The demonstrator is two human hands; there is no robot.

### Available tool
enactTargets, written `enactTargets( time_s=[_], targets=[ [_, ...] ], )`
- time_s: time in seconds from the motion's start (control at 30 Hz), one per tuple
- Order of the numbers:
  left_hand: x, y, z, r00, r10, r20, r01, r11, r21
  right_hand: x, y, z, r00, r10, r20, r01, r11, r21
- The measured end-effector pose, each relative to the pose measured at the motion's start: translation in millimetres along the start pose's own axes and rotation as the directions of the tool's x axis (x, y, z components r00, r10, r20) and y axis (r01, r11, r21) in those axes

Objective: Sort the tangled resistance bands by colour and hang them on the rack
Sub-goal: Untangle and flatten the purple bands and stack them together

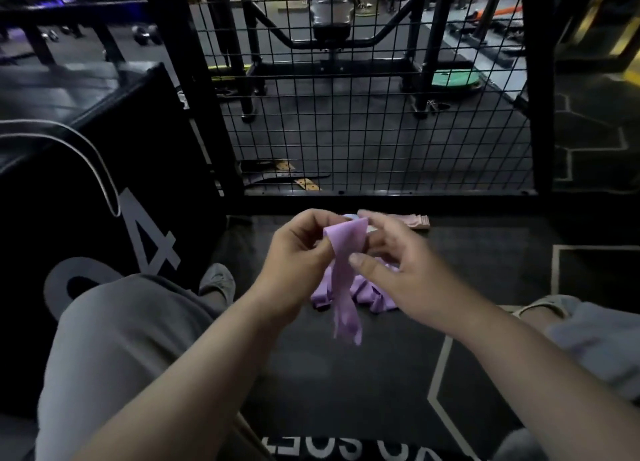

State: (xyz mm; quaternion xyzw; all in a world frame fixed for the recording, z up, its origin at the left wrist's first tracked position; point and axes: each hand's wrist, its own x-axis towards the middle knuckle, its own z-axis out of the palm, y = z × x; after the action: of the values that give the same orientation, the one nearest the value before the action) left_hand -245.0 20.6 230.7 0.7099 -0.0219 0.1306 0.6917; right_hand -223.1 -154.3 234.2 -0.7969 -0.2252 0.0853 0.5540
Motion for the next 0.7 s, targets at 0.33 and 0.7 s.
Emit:
enactTargets(
  time_s=[0.33, 0.7],
  targets=[
    [-5, 7, -1, 0.963, -0.239, 0.127, 0.268, 0.906, -0.328, 2, -20, -5, 0.982, -0.011, -0.186, 0.018, 0.999, 0.038],
    [-5, 4, 2, 0.969, -0.113, 0.221, 0.191, 0.908, -0.373, 0, -54, -7, 0.963, -0.084, -0.257, 0.091, 0.996, 0.017]
  ],
)
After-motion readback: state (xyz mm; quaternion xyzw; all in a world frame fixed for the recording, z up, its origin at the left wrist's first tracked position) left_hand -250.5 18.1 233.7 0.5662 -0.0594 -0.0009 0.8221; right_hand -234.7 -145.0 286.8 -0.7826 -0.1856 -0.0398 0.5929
